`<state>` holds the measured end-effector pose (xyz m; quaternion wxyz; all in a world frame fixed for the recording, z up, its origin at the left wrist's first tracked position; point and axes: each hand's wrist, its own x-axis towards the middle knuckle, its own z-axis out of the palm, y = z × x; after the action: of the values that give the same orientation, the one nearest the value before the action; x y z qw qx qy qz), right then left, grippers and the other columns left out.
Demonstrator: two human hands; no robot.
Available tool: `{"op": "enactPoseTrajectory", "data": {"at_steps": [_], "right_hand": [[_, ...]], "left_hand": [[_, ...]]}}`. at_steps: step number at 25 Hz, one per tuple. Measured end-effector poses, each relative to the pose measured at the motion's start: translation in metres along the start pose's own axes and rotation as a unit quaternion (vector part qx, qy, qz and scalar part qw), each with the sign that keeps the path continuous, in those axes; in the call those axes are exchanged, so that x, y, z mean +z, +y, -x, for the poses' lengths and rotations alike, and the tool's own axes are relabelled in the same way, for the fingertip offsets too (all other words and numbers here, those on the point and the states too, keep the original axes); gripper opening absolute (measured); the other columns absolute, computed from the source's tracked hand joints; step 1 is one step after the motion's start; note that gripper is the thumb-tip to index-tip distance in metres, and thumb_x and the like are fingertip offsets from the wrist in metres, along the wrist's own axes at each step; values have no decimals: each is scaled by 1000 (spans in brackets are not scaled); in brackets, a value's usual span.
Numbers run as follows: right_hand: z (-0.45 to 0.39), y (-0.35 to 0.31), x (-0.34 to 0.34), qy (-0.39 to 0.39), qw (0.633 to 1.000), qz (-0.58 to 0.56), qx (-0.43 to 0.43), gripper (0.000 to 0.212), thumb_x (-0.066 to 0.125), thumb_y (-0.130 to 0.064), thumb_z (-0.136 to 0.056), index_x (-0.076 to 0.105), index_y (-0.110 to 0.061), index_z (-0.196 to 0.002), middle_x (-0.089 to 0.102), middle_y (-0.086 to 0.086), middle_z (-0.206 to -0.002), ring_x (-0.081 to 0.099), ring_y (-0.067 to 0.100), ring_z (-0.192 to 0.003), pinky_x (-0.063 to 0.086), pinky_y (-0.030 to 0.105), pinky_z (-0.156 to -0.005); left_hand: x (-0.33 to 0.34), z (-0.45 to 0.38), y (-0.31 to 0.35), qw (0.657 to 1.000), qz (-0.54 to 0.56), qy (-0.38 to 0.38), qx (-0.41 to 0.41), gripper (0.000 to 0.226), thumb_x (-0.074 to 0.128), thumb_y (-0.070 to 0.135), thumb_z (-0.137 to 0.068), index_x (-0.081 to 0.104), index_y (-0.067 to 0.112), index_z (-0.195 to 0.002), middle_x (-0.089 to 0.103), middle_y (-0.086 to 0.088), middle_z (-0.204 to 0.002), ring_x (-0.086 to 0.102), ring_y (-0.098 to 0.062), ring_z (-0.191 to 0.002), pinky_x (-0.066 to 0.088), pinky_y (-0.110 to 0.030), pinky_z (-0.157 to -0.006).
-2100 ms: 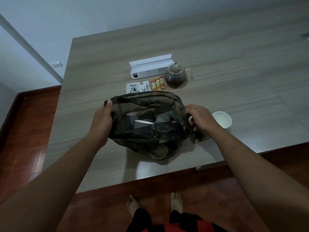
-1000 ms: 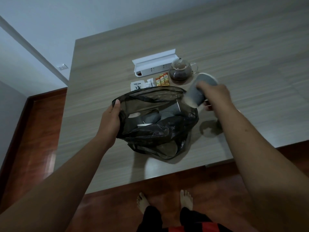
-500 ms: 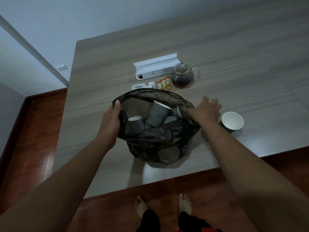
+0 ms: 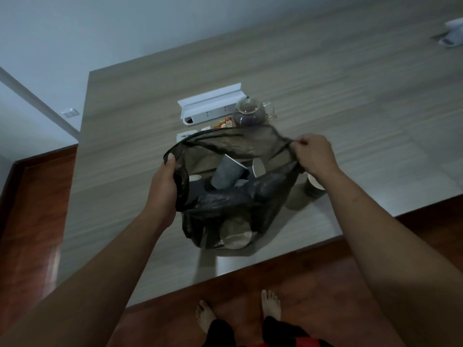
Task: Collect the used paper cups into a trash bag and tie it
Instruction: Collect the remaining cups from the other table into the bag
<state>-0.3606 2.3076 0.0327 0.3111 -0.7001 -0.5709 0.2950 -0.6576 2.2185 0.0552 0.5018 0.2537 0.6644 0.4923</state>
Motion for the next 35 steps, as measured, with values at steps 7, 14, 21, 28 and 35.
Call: {"op": "enactPoseTrajectory", "data": {"at_steps": [7, 14, 21, 28, 35], "right_hand": [[-8, 93, -25, -130, 967, 211, 65, 69, 61, -38, -86, 35, -27, -149, 28, 13, -154, 23, 38, -142, 27, 50, -111], [5, 124, -9, -105, 971, 210, 43, 94, 80, -44, -72, 30, -21, -148, 33, 16, -145, 35, 41, -131, 41, 52, -98], [9, 7, -31, 85, 986, -142, 35, 50, 65, -56, -77, 69, -16, -106, 69, 5, -105, 62, 22, -95, 43, 28, -71], [43, -65, 52, -203, 979, -19, -28, 62, 67, -63, -74, 68, -15, -113, 69, 3, -109, 63, 21, -97, 48, 32, -73], [13, -41, 61, -48, 997, 63, -18, 68, 66, -47, -81, 48, -17, -139, 44, 11, -144, 39, 30, -133, 33, 36, -107]], "left_hand": [[13, -3, -2, 998, -52, -2, 25, 33, 44, 52, -100, 70, 32, -106, 73, 1, -110, 69, -22, -105, 52, -45, -97], [20, -4, 0, 995, -98, 0, 35, 41, 46, 58, -95, 67, 32, -118, 70, 1, -118, 66, -24, -109, 48, -50, -103], [14, 7, 6, 994, -101, 15, 45, 40, 43, 52, -100, 63, 25, -122, 69, 5, -107, 65, -17, -101, 50, -33, -85], [3, 15, 14, 996, -74, 14, 45, 31, 43, 49, -101, 67, 30, -102, 72, 6, -103, 68, -16, -98, 53, -31, -79], [-5, 21, 19, 997, -42, 20, 53, 29, 42, 44, -103, 66, 30, -98, 72, 8, -98, 69, -10, -90, 53, -27, -73]]}}
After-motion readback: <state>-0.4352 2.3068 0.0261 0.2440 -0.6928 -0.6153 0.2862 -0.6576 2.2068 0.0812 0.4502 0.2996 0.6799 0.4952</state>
